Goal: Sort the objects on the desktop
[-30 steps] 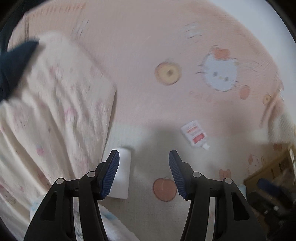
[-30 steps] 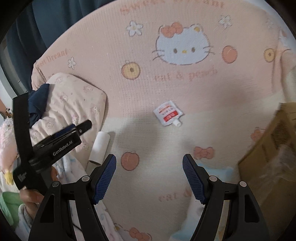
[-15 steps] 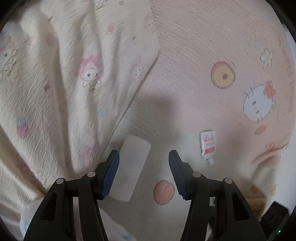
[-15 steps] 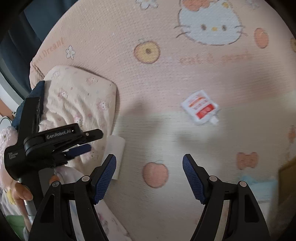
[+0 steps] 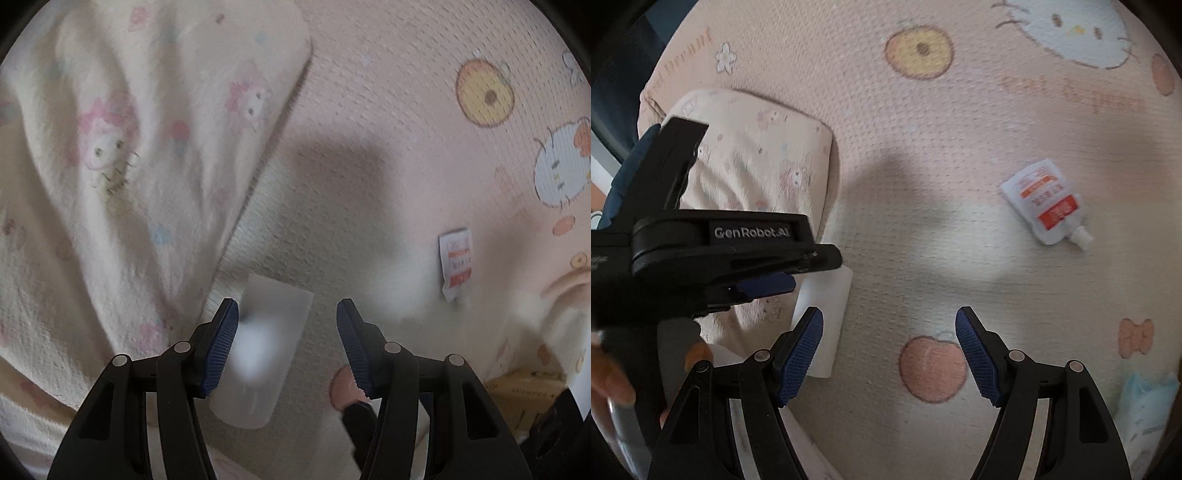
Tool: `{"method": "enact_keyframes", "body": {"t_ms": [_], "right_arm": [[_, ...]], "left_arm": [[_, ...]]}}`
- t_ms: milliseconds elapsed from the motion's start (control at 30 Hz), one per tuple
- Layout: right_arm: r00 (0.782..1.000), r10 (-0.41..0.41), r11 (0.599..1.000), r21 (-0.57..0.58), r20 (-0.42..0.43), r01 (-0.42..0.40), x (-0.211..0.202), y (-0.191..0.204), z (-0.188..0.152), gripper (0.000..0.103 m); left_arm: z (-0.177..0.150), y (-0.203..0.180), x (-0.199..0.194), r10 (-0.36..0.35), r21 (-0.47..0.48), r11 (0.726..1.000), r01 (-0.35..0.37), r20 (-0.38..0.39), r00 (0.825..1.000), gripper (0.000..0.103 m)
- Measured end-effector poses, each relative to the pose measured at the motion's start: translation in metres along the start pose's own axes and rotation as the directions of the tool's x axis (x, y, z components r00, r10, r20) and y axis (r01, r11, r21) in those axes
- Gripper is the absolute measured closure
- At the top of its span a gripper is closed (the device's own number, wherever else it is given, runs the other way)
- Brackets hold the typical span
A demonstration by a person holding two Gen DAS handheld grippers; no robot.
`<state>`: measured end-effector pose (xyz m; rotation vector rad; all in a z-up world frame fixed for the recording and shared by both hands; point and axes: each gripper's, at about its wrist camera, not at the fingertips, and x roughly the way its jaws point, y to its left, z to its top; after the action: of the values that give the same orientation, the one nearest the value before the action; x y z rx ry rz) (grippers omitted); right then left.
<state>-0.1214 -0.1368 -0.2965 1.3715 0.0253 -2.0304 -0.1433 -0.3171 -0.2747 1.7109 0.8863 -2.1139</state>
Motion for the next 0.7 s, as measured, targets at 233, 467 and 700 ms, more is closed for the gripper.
{"method": "enact_keyframes", "body": {"t_ms": [233, 467, 700], "right_arm": [[0.999, 0.006, 1.000, 0.004, -0.033, -0.006, 0.016, 0.001, -0.006, 0.030], [0.997, 0.048, 0.996, 0.073, -0.063, -0.043, 0.020, -0.014, -0.011, 0.031], [0.990, 0.091, 0.996, 0.028, -0.105, -0.089, 0.024, -0.011, -0.022, 0.051]], "left_arm": [[0.001, -0.001, 0.009, -0.077, -0.022, 0.997, 0.075, -0.057, 0.995, 0.056], [-0.004, -0.007, 0.017, -0.101, 0.014, 0.995, 0.103, -0.097, 0.990, 0.056], [-0.009, -0.013, 0.026, -0.180, 0.023, 0.982, 0.186, -0.153, 0.972, 0.056]]}}
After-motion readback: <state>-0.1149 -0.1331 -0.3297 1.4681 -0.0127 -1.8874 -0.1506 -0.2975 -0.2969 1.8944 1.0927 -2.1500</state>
